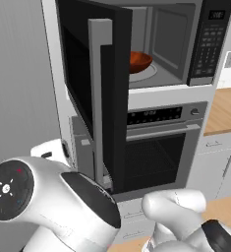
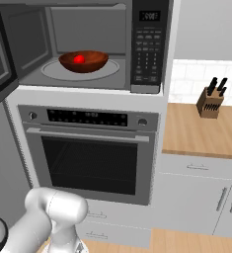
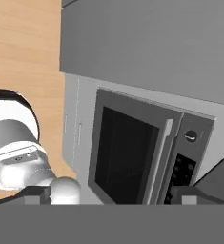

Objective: Pick the tomato from the sink and place it in the bowl. Then pick the bowl and place it in the microwave. Then close the microwave door and press the start button.

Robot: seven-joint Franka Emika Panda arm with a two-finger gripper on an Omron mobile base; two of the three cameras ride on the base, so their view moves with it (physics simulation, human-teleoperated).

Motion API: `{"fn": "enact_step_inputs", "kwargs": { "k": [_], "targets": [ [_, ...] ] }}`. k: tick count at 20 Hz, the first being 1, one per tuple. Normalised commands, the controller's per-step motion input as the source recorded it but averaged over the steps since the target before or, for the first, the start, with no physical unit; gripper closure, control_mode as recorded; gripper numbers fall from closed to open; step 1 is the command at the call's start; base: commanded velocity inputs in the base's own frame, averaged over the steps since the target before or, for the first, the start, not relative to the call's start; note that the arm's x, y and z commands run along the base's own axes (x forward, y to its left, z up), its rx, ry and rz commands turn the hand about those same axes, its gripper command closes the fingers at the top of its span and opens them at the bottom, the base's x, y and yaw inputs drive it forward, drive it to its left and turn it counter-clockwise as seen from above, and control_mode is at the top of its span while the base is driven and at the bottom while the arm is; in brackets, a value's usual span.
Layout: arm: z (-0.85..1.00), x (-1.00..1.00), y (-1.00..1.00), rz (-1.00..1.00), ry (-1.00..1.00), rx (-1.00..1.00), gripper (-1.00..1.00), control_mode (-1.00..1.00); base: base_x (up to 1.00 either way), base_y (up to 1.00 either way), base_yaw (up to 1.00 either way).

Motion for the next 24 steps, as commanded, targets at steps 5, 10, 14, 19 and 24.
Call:
{"fn": "enact_step_inputs", "kwargs": {
  "k": [5, 10, 14, 19, 24],
  "targets": [
    [-0.47, 0.96, -0.01, -0.16, 0.0, -0.24, -1.0, -1.0, 0.0, 0.0, 0.0],
    [0.01, 0.27, -0.84, -0.1, -0.01, -0.04, -1.0, -1.0, 0.0, 0.0, 0.0],
    [0.12, 0.01, -0.99, -0.01, -0.04, -0.01, -1.0, -1.0, 0.0, 0.0, 0.0],
    [0.18, 0.16, -1.0, 0.0, -0.03, -0.03, -1.0, -1.0, 0.0, 0.0, 0.0],
    [0.33, 0.52, -0.99, 0.0, 0.0, -0.03, -1.0, -1.0, 0.0, 0.0, 0.0]
  ]
}}
